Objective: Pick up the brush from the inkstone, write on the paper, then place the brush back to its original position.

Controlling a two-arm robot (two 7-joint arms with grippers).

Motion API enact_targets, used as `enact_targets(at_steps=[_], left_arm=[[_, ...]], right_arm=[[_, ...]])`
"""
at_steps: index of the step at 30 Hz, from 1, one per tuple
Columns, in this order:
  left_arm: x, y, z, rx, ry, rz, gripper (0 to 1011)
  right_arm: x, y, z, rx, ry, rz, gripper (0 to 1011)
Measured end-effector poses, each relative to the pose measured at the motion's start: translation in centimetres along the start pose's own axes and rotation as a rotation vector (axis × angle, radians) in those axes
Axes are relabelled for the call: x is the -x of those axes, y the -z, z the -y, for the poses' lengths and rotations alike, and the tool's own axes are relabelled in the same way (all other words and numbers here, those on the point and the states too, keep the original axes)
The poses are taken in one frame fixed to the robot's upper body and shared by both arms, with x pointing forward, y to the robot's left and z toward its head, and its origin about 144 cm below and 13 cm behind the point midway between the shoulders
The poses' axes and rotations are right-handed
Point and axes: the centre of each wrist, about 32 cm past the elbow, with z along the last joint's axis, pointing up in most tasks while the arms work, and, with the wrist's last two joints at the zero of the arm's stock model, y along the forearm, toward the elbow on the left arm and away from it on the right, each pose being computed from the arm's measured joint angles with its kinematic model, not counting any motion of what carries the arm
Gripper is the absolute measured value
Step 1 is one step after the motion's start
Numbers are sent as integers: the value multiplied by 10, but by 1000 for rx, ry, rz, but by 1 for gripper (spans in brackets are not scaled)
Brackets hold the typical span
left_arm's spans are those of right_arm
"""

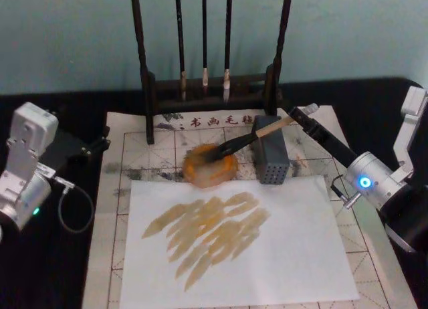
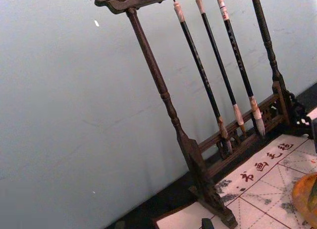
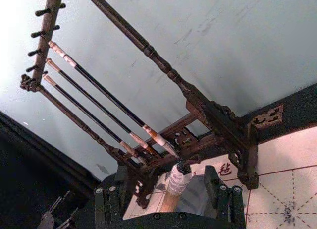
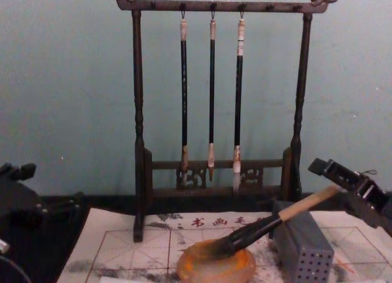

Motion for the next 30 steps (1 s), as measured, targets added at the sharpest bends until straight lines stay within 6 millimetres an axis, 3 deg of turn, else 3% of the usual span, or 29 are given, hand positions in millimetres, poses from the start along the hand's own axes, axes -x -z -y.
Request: enact_targets(at_steps=[19, 30], left_arm=[[0, 0, 0, 0, 0, 0, 1001], [0, 0, 0, 0, 0, 0, 1001]], right_arm=[[0, 0, 1, -1, 6, 1, 985], [0, 0, 1, -2, 7, 2, 689]])
